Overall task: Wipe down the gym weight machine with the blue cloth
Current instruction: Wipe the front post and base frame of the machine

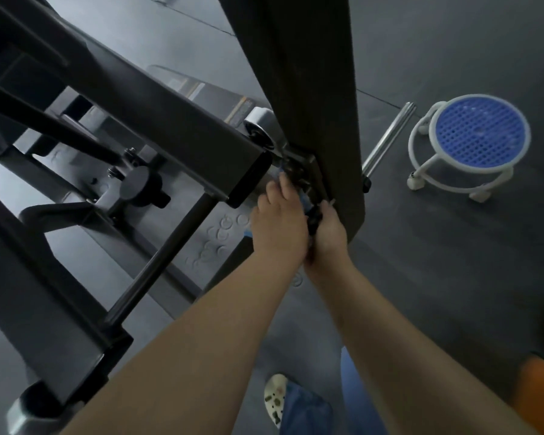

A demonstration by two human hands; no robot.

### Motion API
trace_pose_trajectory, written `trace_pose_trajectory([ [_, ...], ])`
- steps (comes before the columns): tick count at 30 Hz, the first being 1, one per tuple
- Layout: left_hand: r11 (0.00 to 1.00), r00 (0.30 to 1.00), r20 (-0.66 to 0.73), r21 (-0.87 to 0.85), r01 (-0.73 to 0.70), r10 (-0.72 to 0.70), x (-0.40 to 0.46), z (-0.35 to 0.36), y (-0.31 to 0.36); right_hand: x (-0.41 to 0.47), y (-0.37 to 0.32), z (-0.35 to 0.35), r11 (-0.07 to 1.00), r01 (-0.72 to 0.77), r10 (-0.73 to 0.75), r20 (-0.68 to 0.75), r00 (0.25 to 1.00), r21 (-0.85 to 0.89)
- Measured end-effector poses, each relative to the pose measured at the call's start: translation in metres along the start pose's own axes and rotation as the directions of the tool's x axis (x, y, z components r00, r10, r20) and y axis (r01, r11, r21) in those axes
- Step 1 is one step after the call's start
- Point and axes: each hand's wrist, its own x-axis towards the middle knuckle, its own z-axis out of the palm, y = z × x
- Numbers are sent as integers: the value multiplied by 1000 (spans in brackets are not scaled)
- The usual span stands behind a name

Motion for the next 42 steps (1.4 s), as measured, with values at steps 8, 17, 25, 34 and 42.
trace_pose_trajectory([
  [8, 978, 979, 4, -26, -205, 205, -25, -1, -33, -19, 21, -5, 958, 98, -86, 55, 995, -270],
  [17, 992, 988, 89, -4, -124, 124, -105, 5, -93, -61, 84, -4, 940, -56, 60, 2, 998, -336],
  [25, 999, 988, 149, -15, -46, 47, -106, -7, -63, -57, 54, 2, 974, -205, 209, 42, 977, -96],
  [34, 991, 972, 197, -75, -111, 124, -17, -20, -3, -12, -11, -2, 999, -35, 37, 75, 997, -25],
  [42, 992, 977, 177, -39, -117, 122, -53, -13, -29, -29, 14, -3, 985, -51, 63, 67, 996, -167],
])
